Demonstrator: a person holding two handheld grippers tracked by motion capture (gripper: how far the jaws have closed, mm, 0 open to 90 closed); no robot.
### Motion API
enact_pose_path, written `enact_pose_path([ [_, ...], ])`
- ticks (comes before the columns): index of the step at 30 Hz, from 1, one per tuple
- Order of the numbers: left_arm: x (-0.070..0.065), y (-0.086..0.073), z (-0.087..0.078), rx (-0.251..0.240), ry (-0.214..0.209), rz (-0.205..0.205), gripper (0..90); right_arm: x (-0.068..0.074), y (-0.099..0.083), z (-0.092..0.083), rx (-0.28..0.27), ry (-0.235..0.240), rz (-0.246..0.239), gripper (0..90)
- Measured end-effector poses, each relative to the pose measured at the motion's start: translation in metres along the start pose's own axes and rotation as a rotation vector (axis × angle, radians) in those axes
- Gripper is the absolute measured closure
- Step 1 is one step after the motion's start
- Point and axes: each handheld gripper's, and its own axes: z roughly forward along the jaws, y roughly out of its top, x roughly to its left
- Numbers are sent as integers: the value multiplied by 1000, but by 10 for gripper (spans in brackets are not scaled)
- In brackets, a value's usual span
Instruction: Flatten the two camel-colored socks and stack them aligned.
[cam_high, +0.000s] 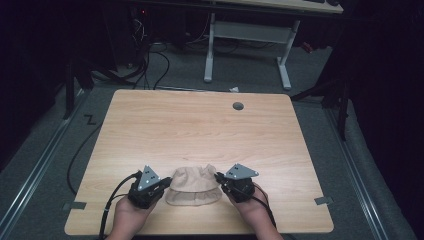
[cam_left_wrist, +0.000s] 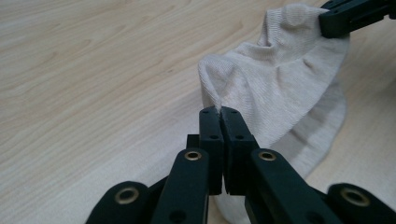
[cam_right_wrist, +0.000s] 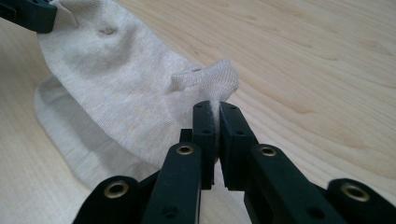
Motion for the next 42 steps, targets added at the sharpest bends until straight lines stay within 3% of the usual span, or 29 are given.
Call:
enact_pose_path([
  [13,-14,-16,-8,64,-24,24,882,16,-19,-6,65,25,-29,859],
  [19,-12,-15,-9,56,-27,17,882,16,-19,-9,49,20,-24,859],
  [26,-12,-20,0,123,-14,29,882,13,-25,1,103,36,-15,858],
  [32,-15,-25,8,157,-10,-5,881,15,-28,7,131,42,-32,854],
  [36,-17,-28,12,145,-14,-72,879,15,-29,9,138,30,-40,835],
  [40,-13,-29,15,162,2,-23,866,13,-30,12,147,31,-33,811],
  [42,-13,-29,15,165,10,-19,847,13,-30,12,150,31,-32,796],
])
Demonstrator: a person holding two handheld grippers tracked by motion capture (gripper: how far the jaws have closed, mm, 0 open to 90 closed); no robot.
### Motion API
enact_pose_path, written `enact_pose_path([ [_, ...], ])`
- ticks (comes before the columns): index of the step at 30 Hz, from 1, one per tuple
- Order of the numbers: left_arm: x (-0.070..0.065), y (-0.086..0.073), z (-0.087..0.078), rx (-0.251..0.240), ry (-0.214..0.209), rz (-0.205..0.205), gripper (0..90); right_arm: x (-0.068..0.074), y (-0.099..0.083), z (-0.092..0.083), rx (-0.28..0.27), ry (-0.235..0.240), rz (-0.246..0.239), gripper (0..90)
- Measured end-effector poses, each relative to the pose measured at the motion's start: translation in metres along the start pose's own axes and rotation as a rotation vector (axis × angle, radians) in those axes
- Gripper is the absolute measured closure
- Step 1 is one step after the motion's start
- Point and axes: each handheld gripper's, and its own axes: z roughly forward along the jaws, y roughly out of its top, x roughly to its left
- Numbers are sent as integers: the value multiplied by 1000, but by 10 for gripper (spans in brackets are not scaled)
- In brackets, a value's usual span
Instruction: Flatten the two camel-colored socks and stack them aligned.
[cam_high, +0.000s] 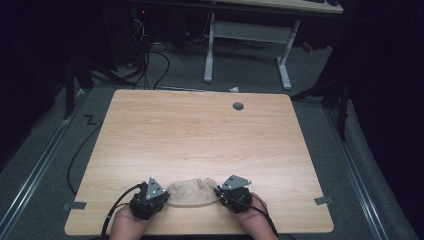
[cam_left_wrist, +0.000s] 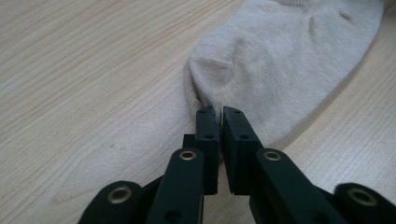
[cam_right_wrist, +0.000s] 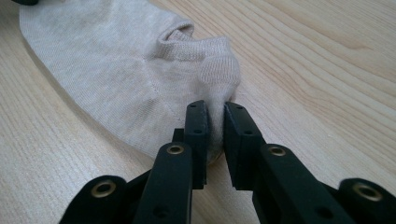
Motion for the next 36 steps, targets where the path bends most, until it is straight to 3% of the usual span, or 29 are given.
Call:
enact_pose_path([
  [1,4,1,-2,26,14,54,828,0,0,0,0,-1,3,782],
  [5,6,3,-8,-13,19,49,694,-3,0,-5,-38,-1,21,735],
  [9,9,5,-13,-52,19,33,630,-13,0,-16,-114,-20,77,721],
  [18,40,6,-27,-119,60,-41,559,-34,-5,-22,-155,-107,129,668],
  [19,51,6,-30,-132,88,-57,552,-40,-7,-20,-156,-133,138,642],
  [20,51,6,-30,-132,88,-57,546,-40,-7,-20,-156,-133,138,642],
  [22,71,4,-33,-147,140,-67,527,-50,-11,-17,-151,-163,161,609],
  [25,92,-1,-29,-134,168,-110,505,-62,-15,-16,-148,-201,187,586],
  [26,92,-1,-29,-134,168,-110,502,-62,-15,-16,-148,-201,187,586],
  [28,109,-6,-25,-117,187,-169,497,-75,-20,-17,-144,-233,219,564],
  [31,115,-8,-24,-126,180,-212,497,-87,-26,-18,-135,-253,265,553],
  [36,110,-9,-25,-119,190,-177,490,-93,-29,-19,-138,-258,298,552],
])
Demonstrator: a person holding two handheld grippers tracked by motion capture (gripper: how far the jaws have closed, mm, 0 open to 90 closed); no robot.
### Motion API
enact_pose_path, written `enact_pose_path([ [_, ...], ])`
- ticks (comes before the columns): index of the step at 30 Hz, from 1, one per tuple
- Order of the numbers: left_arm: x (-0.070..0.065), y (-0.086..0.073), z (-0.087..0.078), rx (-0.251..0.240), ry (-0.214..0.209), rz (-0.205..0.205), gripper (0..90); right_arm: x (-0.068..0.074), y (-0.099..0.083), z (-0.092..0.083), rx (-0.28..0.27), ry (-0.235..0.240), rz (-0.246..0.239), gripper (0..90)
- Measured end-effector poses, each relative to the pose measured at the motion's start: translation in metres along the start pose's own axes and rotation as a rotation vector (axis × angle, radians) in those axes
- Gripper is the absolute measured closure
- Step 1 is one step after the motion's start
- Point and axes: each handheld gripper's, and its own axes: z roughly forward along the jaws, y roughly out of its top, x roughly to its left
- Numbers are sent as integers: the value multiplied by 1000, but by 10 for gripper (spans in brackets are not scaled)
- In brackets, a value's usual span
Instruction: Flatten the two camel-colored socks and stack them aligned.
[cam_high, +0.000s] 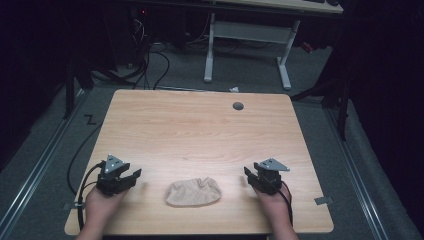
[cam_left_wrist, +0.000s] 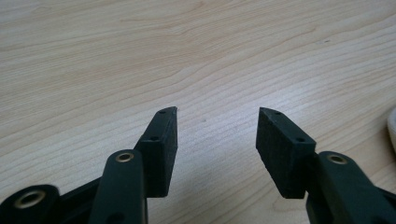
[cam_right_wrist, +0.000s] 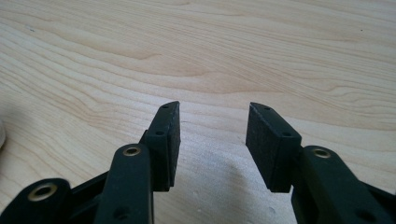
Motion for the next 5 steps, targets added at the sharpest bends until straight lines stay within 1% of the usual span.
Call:
enact_pose_path([
  [2,0,0,-1,0,1,3,489,1,0,2,-4,-1,-5,553],
  [5,2,-1,-3,-5,2,-7,489,2,2,3,3,-6,-17,552],
])
